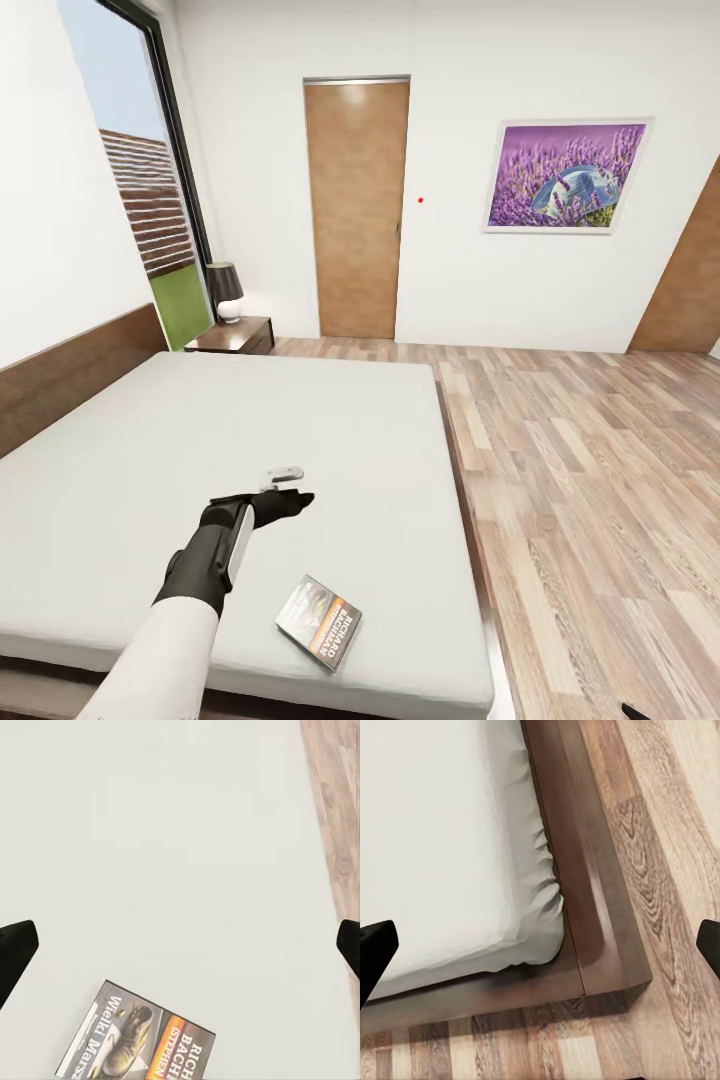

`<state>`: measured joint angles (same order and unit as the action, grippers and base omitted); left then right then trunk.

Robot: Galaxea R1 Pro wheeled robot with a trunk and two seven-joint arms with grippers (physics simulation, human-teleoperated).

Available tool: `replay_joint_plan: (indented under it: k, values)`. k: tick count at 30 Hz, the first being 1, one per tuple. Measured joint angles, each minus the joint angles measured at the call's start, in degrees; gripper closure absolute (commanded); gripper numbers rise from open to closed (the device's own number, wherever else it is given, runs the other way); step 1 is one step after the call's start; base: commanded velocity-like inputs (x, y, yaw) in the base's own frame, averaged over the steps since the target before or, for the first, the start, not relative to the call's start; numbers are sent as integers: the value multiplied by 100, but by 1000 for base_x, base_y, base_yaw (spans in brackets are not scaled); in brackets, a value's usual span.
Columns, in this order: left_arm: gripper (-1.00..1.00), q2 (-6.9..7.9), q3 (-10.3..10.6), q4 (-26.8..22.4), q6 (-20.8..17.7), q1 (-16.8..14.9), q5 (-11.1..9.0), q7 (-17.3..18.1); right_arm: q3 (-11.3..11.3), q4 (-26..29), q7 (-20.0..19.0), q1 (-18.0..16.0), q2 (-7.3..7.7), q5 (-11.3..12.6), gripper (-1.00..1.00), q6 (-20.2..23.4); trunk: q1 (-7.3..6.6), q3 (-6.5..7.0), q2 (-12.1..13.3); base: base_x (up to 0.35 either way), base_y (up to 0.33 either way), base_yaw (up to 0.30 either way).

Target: In the bedroom, move the book from the bed onto either nightstand, and place the two sandals side by side next to the bed.

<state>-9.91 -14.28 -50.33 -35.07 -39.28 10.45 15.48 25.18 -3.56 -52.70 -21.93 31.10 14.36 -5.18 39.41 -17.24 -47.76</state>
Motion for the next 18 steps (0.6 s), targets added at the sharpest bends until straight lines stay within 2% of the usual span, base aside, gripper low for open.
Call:
replay_joint_plan:
  k: [5,18]
  values:
    - [-100,0,1,3,-11,-19,-84,-10,0,0,0,0,-2,0,-100,0,0,0,0,0,0,0]
    - [-100,0,8,371,2,-22,-91,-11,0,0,0,0,-2,0,-100,-2,0,0,0,0,0,0]
